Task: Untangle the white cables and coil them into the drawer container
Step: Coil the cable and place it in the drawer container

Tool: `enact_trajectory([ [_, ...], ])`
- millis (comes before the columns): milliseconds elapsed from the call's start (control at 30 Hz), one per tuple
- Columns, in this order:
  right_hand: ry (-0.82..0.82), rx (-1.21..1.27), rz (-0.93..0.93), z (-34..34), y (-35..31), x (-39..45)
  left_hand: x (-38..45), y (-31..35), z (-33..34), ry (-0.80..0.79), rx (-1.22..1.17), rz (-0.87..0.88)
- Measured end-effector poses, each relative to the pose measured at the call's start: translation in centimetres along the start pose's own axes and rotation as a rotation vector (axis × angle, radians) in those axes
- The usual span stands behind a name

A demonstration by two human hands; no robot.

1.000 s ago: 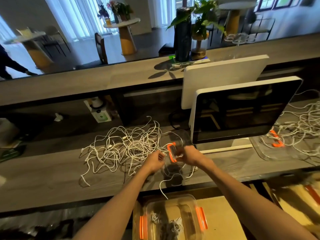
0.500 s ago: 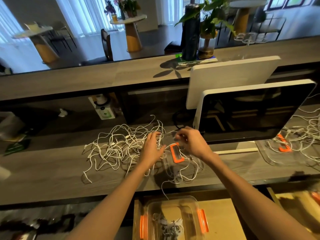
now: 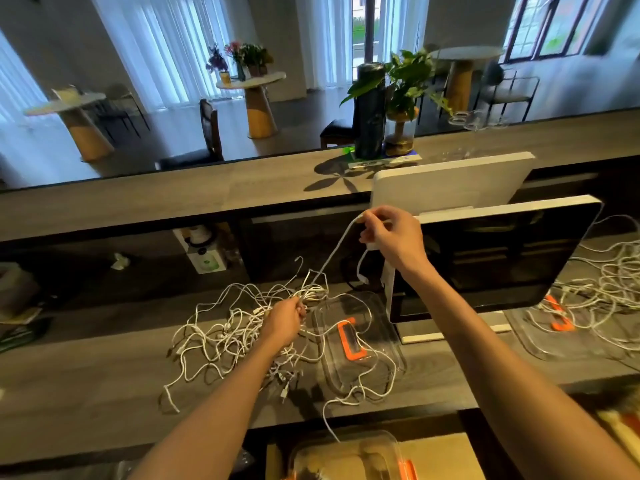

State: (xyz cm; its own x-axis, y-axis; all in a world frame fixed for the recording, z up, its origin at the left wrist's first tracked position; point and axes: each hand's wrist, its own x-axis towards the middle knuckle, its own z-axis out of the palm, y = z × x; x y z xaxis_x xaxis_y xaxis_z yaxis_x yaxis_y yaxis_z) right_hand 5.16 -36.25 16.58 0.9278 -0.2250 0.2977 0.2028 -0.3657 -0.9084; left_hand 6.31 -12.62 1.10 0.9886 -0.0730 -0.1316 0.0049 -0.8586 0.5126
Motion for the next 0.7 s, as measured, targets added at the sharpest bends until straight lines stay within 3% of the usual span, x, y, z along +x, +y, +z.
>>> enact_trajectory([
  [133, 0.071, 0.055, -0.002, -1.1, -1.8, 1.0, 0.7, -1.1, -0.8, 0.039, -0.014, -0.062],
  [300, -0.056, -0.088, -0.106, -1.8, -2.5, 0.8, 2.6, 0.3, -5.2, 0.303, -0.526, -0.125],
  [433, -0.237, -0.226, -0.097, -1.0, -1.5, 0.1, 4.6, 3.4, -11.6, 0.479, -0.756, 0.004],
  [533, -0.243, -0.190, -0.128, 0.1, -1.8, -0.3, 4.9, 6.7, -16.6, 0.461, -0.876, 0.132],
  [633, -0.215, -0.111, -0.199, 0.9, -3.2, 0.2, 3.6, 10.3, -19.9, 0.379, -0.750, 0.291],
  [700, -0.225, -0.073, -0.251, 1.1, -4.2, 0.8, 2.4, 12.2, -20.5, 0.213, -0.624, 0.398],
])
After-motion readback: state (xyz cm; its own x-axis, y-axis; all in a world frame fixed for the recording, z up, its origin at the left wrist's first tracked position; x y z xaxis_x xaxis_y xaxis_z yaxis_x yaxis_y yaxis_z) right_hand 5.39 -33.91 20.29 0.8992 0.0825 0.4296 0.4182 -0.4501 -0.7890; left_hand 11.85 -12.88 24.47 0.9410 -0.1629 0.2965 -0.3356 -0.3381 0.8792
